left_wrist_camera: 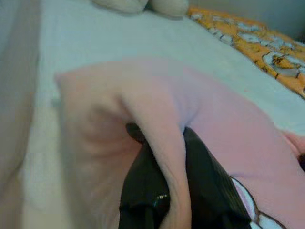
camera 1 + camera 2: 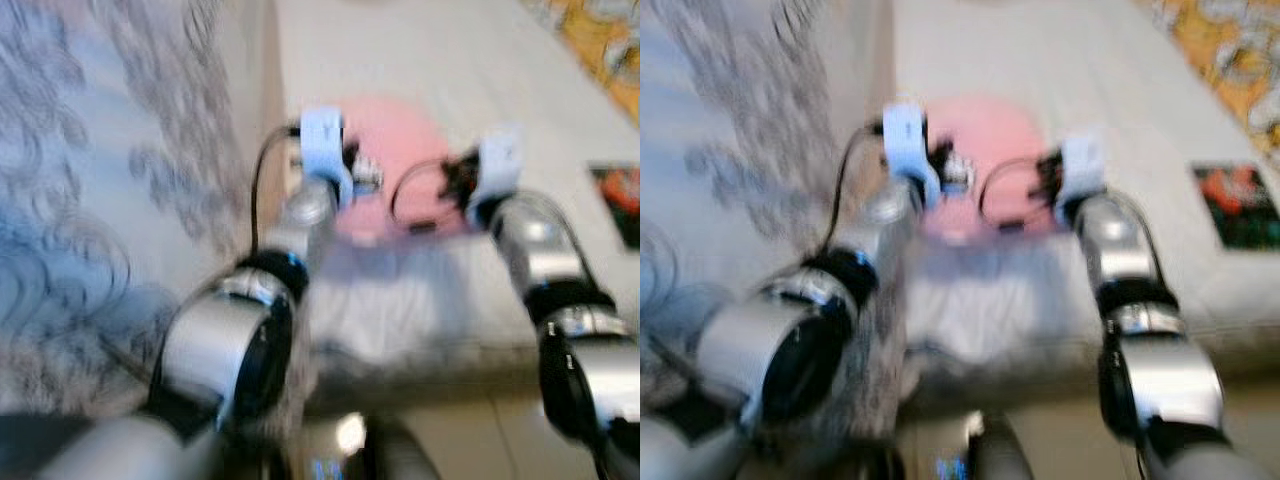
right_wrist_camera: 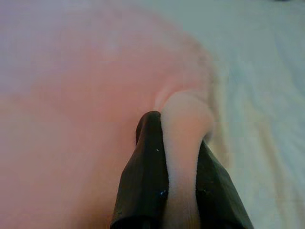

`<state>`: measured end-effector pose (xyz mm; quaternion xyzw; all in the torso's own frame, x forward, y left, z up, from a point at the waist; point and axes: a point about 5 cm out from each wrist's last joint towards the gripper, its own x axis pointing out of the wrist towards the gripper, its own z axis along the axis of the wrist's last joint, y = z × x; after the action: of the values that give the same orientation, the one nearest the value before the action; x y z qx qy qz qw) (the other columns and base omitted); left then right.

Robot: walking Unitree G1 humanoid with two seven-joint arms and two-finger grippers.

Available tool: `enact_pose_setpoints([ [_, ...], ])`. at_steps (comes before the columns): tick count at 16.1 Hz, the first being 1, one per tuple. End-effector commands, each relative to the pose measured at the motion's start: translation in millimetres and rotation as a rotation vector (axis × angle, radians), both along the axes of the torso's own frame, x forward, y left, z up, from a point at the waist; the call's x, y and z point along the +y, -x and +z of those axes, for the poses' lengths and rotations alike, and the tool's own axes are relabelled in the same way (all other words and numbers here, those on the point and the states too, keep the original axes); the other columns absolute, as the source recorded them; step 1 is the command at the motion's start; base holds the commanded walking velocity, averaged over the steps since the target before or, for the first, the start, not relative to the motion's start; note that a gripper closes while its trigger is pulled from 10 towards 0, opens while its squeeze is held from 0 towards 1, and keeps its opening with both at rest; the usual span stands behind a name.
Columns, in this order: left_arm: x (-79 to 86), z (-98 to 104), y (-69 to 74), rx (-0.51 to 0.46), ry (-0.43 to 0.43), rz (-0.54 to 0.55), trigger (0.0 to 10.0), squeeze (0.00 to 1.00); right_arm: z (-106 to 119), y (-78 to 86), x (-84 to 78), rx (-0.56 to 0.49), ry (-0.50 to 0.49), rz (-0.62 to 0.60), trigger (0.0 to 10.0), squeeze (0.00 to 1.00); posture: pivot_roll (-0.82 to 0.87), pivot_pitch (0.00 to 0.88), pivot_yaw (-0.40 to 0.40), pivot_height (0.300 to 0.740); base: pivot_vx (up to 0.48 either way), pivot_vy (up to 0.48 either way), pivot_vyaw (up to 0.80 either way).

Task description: Clean up the room

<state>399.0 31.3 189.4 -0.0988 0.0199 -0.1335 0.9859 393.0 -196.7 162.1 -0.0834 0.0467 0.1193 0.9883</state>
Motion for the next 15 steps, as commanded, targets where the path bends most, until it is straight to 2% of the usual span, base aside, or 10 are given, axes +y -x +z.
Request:
enact_pose_setpoints([
  [1,45.5,13,-12.0,-0.044,0.008,0.200,10.0,0.00,3,-1.8,-2.6,-0.004,0.039,-0.005,10.0,0.00,-0.17,0.294,0.012,0.740,0.000,0.000,0.00],
  [4,66.4,9,-12.7,-0.052,-0.019,0.305,10.0,0.00,4,-3.9,10.7,-0.006,0.069,0.071,10.0,0.00,-0.14,0.310,-0.005,0.740,0.000,0.000,0.00],
  [6,69.0,4,-10.7,-0.055,-0.021,0.346,10.0,0.00,3,-3.9,11.6,-0.009,0.096,0.086,10.0,0.00,-0.13,0.315,-0.013,0.740,0.000,0.000,0.00],
  [7,64.4,0,-7.7,-0.055,0.016,0.372,10.0,0.00,5,-4.3,11.7,-0.024,0.125,0.102,10.0,0.00,-0.13,0.315,-0.021,0.740,0.000,0.000,0.00],
  [9,52.7,-8,-3.7,-0.044,0.007,0.354,10.0,0.00,5,-4.4,8.5,-0.017,0.139,0.091,10.0,0.00,-0.13,0.316,-0.027,0.740,0.000,0.000,0.00],
  [11,43.5,-22,0.8,0.010,-0.049,0.317,10.0,0.00,-1,-1.9,4.0,0.010,0.177,0.088,10.0,0.00,-0.14,0.319,-0.032,0.740,0.000,0.000,0.00],
  [12,40.5,-26,2.0,0.036,-0.035,0.291,10.0,0.00,-5,-0.4,1.0,0.021,0.186,0.074,10.0,0.00,-0.14,0.324,-0.034,0.740,0.000,0.000,0.00],
  [13,39.0,-28,2.5,0.047,-0.034,0.284,10.0,1.00,-7,0.6,-1.2,0.024,0.168,0.058,10.0,1.00,-0.14,0.325,-0.035,0.740,0.000,0.000,0.00],
  [15,41.2,-27,2.0,0.043,-0.044,0.297,10.0,1.00,-8,0.9,-3.6,0.022,0.125,0.036,10.0,1.00,-0.15,0.323,-0.035,0.740,0.000,0.000,0.00],
])
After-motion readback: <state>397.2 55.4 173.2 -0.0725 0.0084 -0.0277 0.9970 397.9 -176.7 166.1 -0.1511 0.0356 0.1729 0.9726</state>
